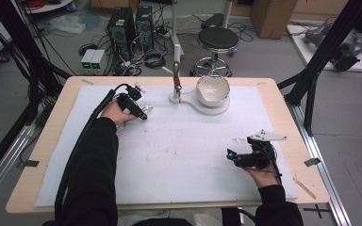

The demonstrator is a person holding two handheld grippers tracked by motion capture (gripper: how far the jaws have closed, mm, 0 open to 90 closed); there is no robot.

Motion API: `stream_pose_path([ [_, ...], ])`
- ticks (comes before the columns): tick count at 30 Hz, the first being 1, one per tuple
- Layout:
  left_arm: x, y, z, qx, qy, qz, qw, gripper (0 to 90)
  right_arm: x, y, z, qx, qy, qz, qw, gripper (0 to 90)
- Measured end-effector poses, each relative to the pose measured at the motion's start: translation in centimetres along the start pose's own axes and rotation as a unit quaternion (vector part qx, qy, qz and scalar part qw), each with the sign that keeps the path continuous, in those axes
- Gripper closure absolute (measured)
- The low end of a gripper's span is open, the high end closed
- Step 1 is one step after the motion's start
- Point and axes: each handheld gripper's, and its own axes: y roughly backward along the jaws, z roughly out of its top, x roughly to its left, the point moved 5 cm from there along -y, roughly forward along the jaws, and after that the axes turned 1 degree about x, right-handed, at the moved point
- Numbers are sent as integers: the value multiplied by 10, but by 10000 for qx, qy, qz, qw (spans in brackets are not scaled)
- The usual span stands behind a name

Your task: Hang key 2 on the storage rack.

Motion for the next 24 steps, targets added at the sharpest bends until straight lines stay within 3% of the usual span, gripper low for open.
stream_pose_path([
  [4,4,1,1,-38,220,233,9995,587,-1,-1,-1,22,36,-35,10000,8],
  [6,4,1,1,-59,192,251,9995,673,-1,-2,-1,26,72,-43,10000,8],
  [7,4,2,0,-34,75,268,9996,748,0,-2,-1,35,77,-58,9999,8],
  [9,4,2,0,-19,-17,242,9997,752,-1,-2,-1,14,110,-75,9999,8],
  [14,6,4,-2,29,45,94,9999,755,0,-1,-1,15,47,-35,10000,9],
  [17,5,8,-2,44,-174,316,9993,754,0,-1,-2,27,49,-13,10000,8],
  [24,2,23,1,-136,-250,368,9989,755,-1,-3,-2,37,85,16,10000,8],
])
